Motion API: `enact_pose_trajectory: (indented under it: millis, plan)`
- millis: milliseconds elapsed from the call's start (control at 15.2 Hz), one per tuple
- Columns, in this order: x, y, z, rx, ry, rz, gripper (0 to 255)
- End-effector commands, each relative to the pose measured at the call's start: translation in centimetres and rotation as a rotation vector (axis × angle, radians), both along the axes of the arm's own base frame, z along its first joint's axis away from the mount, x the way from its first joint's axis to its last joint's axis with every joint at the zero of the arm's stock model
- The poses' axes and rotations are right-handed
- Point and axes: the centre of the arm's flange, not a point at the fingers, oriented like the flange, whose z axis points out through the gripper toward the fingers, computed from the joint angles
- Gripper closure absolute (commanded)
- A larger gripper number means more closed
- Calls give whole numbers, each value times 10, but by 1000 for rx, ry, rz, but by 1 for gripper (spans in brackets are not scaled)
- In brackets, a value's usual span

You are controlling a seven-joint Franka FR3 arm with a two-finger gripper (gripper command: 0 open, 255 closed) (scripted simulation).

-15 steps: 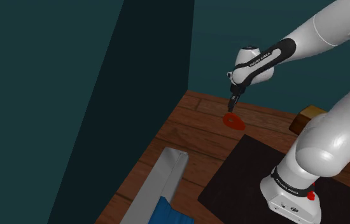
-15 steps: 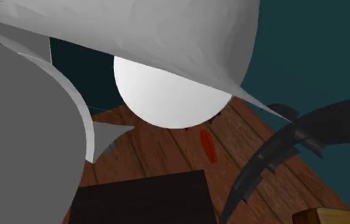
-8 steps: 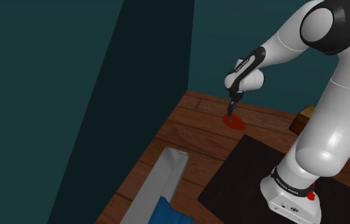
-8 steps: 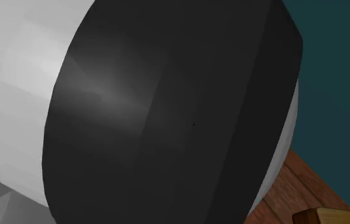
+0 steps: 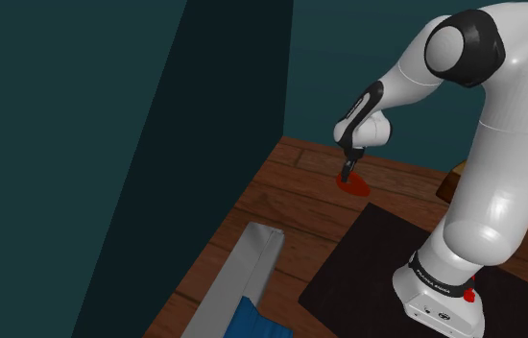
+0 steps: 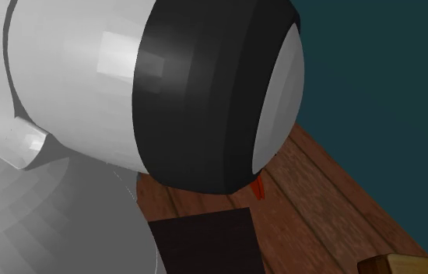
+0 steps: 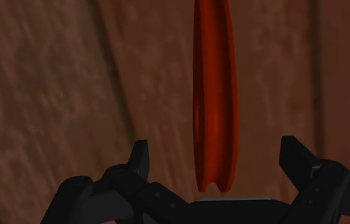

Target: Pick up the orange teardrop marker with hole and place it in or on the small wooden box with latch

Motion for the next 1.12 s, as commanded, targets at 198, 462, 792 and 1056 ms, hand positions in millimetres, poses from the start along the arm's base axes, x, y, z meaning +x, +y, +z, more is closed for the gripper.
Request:
enact_pose_trajectory:
  millis: [198,462,792,1056]
  plan:
    - [0,0,-2,0,0,0,0]
    - [0,0,-2,0,0,0,255]
    - [0,0,-2,0,0,0,255]
    - [0,0,3,0,0,0,255]
